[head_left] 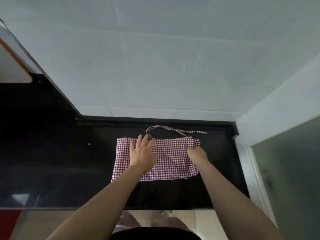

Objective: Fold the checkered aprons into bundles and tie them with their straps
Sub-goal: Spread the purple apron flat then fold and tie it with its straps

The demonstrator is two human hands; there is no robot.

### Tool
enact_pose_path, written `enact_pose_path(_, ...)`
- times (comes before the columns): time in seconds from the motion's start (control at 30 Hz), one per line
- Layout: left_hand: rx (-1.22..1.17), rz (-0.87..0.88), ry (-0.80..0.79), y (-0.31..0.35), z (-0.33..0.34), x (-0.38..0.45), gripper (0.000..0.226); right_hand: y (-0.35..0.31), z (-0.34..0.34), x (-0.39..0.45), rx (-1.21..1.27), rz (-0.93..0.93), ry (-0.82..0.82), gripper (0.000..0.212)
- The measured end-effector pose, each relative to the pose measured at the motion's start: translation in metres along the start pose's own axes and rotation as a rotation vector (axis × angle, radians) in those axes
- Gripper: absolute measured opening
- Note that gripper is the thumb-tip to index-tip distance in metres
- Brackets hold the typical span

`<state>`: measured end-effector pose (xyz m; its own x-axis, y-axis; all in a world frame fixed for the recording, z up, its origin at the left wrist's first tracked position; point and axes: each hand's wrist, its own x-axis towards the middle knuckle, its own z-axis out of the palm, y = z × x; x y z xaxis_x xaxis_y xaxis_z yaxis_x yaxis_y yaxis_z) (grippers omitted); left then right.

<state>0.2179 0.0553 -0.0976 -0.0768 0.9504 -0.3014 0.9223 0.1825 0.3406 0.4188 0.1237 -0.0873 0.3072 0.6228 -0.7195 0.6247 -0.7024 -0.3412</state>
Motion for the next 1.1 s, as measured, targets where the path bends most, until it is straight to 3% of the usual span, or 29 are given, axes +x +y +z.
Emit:
enact_pose_path(0.1,0.074,-0.011,-0.031,0.014,0.012,-0.006,0.065,0.001,-0.011,0.01,-0.007,0.025,-0.009,0.031)
enact_pose_path(0.27,0.134,0.004,-0.043,0.035,0.027,-0.007,0.065,0.015,-0.029,0.026,0.21,0.077,-0.063,0.037)
enact_pose_path(0.5,0.164,-0.005,-0.053,0.045,0.048,-0.004,0.067,0.022,-0.039,0.036,0.337,0.124,-0.137,0.029)
enact_pose_path(0.73,0.205,0.027,-0.043,0.031,0.062,0.002,0.079,0.04,-0.028,0.039,-0.152,-0.105,0.162,0.023)
enact_pose_path(0.83,0.126,0.052,0.118,0.024,0.061,-0.002,0.07,0.05,-0.014,0.04,-0.418,-0.363,0.569,0.028)
enact_pose_path(0.9,0.1,0.033,0.261,0.014,0.059,-0.004,0.061,0.052,-0.004,0.035,-0.485,-0.712,0.724,0.028)
enact_pose_path(1.0,0.077,0.02,0.305,-0.004,0.057,-0.006,0.058,0.05,0.023,0.03,-0.558,-1.134,0.518,0.039)
enact_pose_path(1.1,0.103,0.019,0.192,-0.019,0.06,-0.006,0.064,0.054,0.046,0.033,-0.747,-1.184,0.226,0.062)
